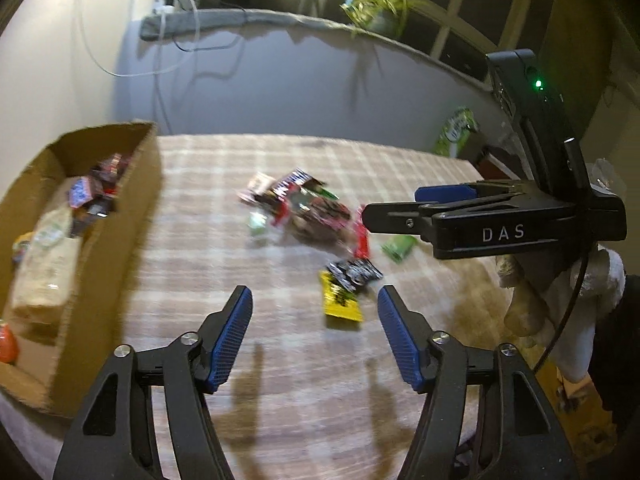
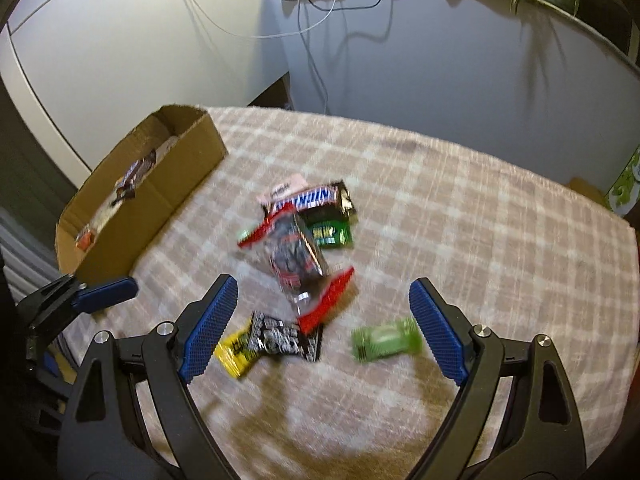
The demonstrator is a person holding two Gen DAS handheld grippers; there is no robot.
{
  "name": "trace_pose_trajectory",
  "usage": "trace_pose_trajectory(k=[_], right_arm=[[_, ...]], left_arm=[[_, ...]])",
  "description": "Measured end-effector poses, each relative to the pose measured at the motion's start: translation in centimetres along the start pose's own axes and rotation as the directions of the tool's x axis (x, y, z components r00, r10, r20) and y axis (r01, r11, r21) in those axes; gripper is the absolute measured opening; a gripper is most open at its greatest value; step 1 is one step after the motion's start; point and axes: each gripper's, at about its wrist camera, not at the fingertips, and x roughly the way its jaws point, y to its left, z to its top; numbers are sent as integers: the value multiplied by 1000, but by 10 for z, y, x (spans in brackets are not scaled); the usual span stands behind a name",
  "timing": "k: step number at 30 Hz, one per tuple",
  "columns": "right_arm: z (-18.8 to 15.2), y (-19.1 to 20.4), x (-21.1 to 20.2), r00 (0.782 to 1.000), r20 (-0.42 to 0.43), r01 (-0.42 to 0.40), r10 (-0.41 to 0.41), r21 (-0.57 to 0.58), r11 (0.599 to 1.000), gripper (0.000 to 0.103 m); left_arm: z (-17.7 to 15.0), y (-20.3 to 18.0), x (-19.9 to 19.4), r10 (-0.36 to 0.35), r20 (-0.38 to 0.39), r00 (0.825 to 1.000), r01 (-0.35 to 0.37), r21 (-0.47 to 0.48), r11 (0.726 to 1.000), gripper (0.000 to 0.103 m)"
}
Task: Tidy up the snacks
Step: 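Move both tools back over the snack pile on the table, then grasp the yellow candy packet with the left tool while the right tool grasps the green candy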
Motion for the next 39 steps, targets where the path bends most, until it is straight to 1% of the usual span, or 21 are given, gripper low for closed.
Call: trace_pose_trajectory(k=[4,8,12,14,16,17,19,21,22,23,24,25,30,32,36,38,39], right_arm=[[-15,-13,5,999,-22,44,-44,7,999,90],[-25,-24,10,997,-41,60,-59,14,998,81],[-32,-28,19,996,-49,78,-78,-9,997,75],[-34,-27,24,995,-54,84,-85,-26,996,67],[-35,-26,27,994,-61,83,-85,-36,996,62],[-35,-25,27,994,-55,93,-96,-49,994,62],[-35,-23,28,993,-52,99,-102,-62,993,61],[-35,-21,29,992,-48,112,-116,-76,991,56],[-36,-21,28,991,-47,118,-122,-83,990,52],[-36,-21,29,991,-47,117,-121,-86,989,49],[-36,-21,28,992,-48,114,-118,-85,990,47],[-36,-22,28,992,-48,115,-120,-85,990,43],[-38,-22,24,993,-37,109,-112,-84,991,29],[-38,-23,22,994,-33,106,-109,-74,992,18],[-39,-22,19,994,-26,101,-103,-69,992,15],[-39,-20,19,995,-25,91,-93,-68,994,9],[-40,-19,19,995,-24,91,-92,-68,994,9]], left_arm=[[-2,-10,13,-10,-32,999,11,26,1000,59],[-2,-15,25,-10,-57,998,12,43,999,56],[-2,-19,38,-2,-83,997,7,63,998,53],[-3,-20,42,3,-93,996,4,74,997,50],[-4,-21,46,8,-103,995,0,78,997,48],[-4,-21,49,11,-107,994,-2,82,997,44],[-3,-23,51,20,-106,994,-10,92,996,42],[-2,-25,53,27,-106,994,-16,100,995,36],[-2,-25,54,34,-104,994,-23,104,994,33],[-3,-24,54,43,-101,994,-32,109,994,27],[-3,-25,54,52,-97,994,-41,116,992,25],[-3,-25,54,53,-95,994,-42,119,992,25],[-3,-25,55,61,-86,994,-49,126,991,25],[-3,-23,52,59,-83,995,-49,118,992,25],[-6,-17,45,71,-74,995,-62,110,992,25],[-6,-14,43,74,-70,995,-67,100,993,25],[-6,-13,41,76,-66,995,-69,94,993,25]])
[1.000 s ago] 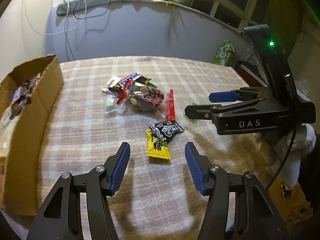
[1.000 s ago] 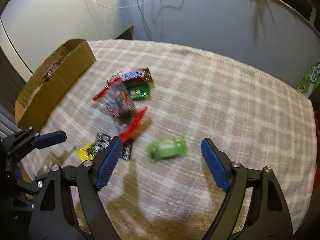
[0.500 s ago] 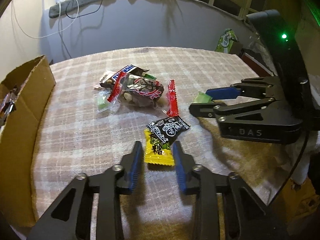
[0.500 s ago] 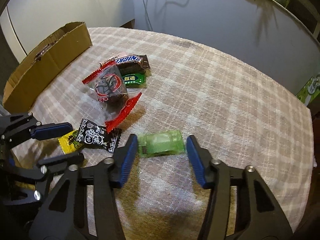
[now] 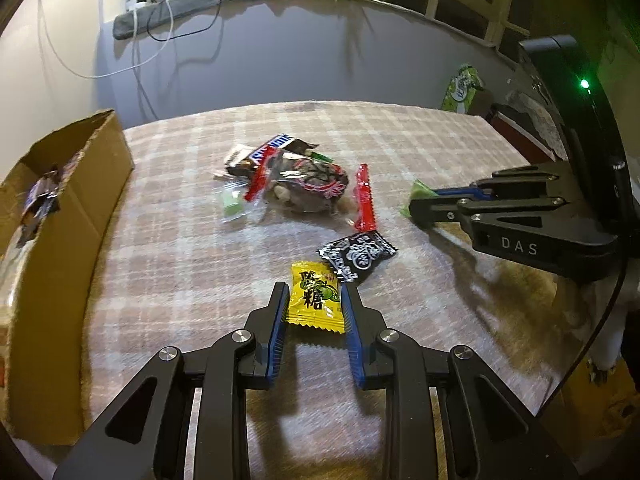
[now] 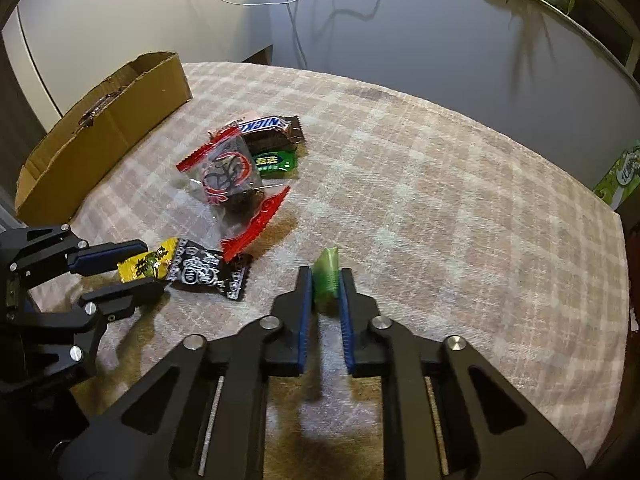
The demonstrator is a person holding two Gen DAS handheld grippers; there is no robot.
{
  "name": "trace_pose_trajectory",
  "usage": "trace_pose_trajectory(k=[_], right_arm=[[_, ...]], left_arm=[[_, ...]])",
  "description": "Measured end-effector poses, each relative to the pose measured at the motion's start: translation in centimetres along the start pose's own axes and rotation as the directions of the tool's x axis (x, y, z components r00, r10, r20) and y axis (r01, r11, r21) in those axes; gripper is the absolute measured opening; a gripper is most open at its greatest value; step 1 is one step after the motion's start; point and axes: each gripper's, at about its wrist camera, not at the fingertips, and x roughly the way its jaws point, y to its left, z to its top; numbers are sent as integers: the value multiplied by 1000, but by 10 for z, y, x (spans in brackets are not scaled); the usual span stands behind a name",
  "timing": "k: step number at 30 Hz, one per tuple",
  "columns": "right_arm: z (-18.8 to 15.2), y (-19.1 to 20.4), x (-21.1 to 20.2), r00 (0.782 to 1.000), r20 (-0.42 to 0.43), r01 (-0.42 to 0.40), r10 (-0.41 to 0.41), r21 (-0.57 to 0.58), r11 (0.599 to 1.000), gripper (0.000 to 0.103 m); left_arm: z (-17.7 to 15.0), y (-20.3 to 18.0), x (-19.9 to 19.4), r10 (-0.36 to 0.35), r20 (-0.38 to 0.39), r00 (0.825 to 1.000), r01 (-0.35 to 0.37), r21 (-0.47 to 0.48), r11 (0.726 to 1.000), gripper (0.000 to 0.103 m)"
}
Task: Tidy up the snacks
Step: 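Grasp the yellow candy packet with the left tool while the right tool grasps the green candy, then carry the yellow packet into the box with the left tool while the right tool drops the green candy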
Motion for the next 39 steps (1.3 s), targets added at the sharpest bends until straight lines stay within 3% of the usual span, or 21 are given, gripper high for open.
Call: trace_pose_trajectory(k=[10,18,27,39], right_arm=[[1,-3,-12,999,37,-1,0,37,999,7],[15,6,-39,994,105,-29,25,42,999,7],[56,58,-56,978,167,-122,125,-32,992,7],[108,147,-42,954,171,-219,247,-168,961,7]], left_arm=[[-1,12,-17,10,38,999,-8,-43,999,25],[5,27,-48,32,116,993,-22,-82,996,25],[8,68,-91,112,207,972,-82,-148,985,25],[1,121,-119,206,253,945,-146,-238,960,25]])
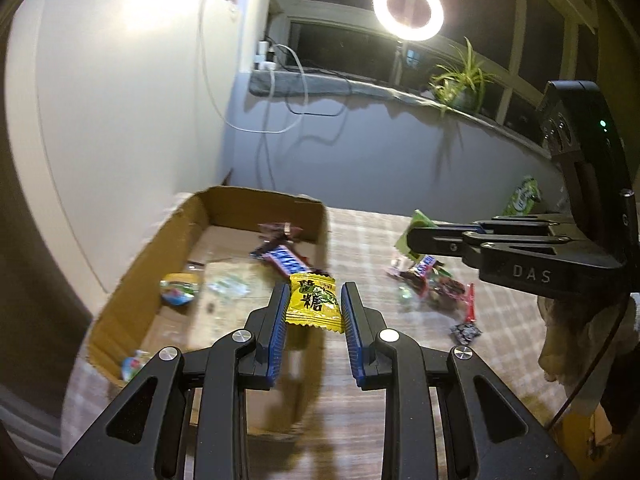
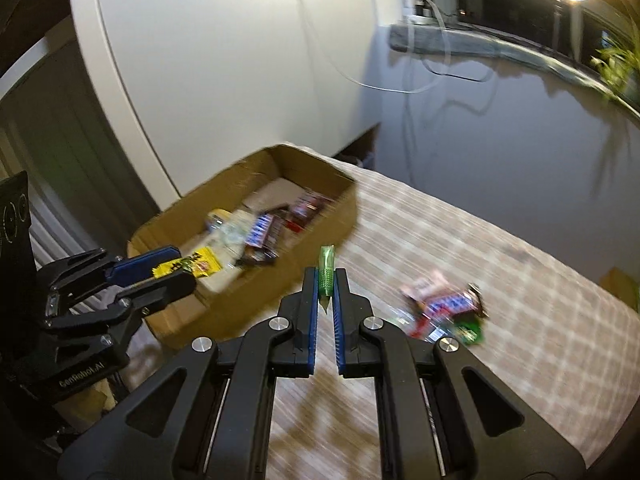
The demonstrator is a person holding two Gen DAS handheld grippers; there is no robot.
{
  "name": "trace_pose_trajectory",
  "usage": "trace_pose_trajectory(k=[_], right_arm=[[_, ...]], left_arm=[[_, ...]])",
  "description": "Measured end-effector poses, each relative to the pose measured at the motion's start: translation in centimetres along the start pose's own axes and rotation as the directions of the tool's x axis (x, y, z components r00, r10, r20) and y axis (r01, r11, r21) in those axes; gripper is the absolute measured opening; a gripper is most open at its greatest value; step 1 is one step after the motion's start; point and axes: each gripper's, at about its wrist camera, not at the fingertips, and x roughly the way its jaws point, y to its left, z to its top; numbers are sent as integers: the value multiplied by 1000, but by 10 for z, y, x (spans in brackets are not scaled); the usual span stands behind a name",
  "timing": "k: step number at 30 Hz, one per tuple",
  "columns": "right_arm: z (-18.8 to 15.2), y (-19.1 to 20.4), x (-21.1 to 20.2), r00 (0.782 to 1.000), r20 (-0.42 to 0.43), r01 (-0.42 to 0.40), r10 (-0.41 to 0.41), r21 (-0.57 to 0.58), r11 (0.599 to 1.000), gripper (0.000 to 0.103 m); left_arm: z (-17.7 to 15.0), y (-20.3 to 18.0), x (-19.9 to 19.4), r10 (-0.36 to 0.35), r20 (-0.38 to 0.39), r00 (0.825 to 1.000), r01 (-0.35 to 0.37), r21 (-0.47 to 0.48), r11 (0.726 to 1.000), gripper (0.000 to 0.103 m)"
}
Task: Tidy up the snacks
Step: 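Carry the yellow packet into the box with the left tool while the right tool drops the green candy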
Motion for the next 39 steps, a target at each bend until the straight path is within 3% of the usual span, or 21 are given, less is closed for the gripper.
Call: trace_pose_trajectory(k=[13,25,27,29,31,34,36,39], right_arm=[[34,44,57,996,-47,-84,82,-55,995,7],[47,51,89,993,-83,-89,84,-60,994,8],[48,51,90,994,-86,-80,74,-62,995,17],[48,51,91,995,-79,-65,60,-63,996,44],[49,51,89,996,-67,-56,52,-62,997,60],[50,49,86,998,-53,-39,35,-60,997,74],[52,49,85,999,-43,-23,20,-62,998,82],[53,47,83,1000,-30,1,-2,-53,999,94]], left_arm=[[1,46,2,56,5,998,-56,-65,996,25],[-1,66,6,86,-6,996,-86,-94,992,25],[-1,68,7,90,-8,996,-90,-98,991,25],[-1,68,7,91,-8,996,-91,-100,991,26],[-1,68,7,96,-7,995,-96,-99,990,29],[-1,68,8,100,-6,995,-100,-98,990,45],[-1,68,8,106,-1,994,-105,-97,990,64],[-1,67,6,113,9,994,-111,-97,989,75]])
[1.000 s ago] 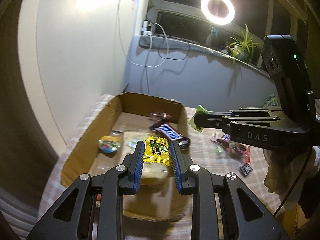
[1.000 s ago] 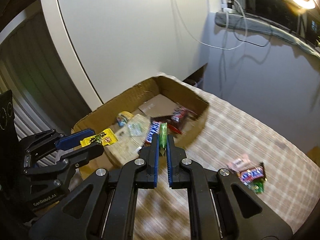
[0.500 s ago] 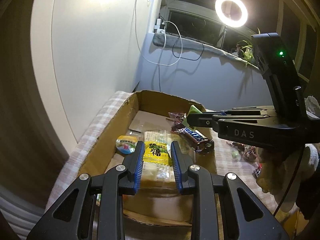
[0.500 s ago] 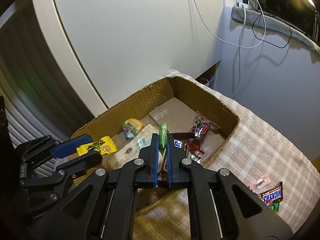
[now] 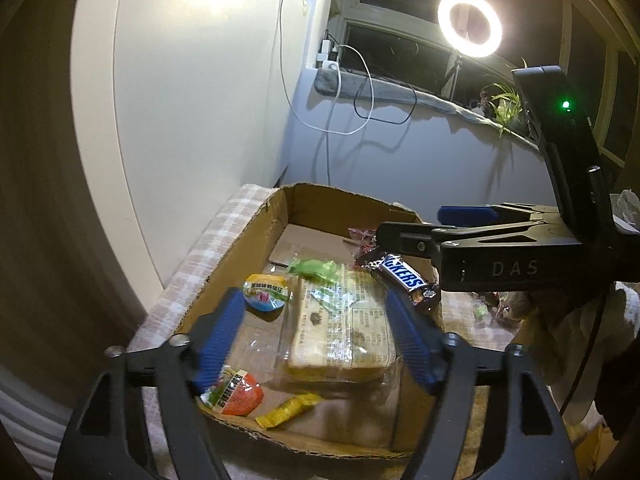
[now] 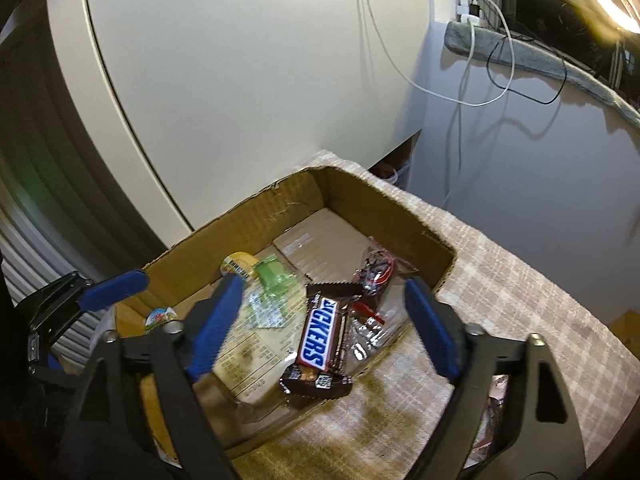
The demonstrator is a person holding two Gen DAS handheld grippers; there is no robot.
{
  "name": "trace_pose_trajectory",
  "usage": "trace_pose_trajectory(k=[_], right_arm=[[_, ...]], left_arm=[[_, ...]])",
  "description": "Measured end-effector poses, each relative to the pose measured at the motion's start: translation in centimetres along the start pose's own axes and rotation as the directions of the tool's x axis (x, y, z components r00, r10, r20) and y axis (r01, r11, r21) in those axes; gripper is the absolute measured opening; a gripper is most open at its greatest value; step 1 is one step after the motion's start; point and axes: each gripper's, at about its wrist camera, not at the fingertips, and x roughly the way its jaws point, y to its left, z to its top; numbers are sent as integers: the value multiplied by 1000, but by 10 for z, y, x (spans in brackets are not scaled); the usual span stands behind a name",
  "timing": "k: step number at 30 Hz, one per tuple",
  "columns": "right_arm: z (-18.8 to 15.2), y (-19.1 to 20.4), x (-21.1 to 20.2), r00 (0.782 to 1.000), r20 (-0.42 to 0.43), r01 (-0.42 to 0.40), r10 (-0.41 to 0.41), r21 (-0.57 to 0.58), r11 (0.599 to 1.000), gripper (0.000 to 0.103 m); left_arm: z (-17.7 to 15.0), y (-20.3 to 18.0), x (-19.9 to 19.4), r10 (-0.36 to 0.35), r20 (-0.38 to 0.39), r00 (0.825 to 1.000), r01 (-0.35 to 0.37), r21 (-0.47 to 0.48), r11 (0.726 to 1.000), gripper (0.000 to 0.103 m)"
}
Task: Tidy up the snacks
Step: 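Carry the yellow packet into the box with the left tool while the right tool drops the green candy, then move both tools back over the remaining snacks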
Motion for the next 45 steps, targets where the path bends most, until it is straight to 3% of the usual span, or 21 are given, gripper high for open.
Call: trace_pose_trajectory(k=[21,33,45], right_arm=[[-7,-12,-20,999,18,40,-41,26,999,96],[-27,-47,-61,985,124,107,-118,90,990,96],[-71,-113,-96,979,37,193,-201,155,969,103]], left_arm=[[2,-13,-6,0,5,1000,0,20,1000,76],[0,-41,-10,-41,1,999,41,54,998,76],[-11,-90,3,-144,-56,988,149,102,983,76]])
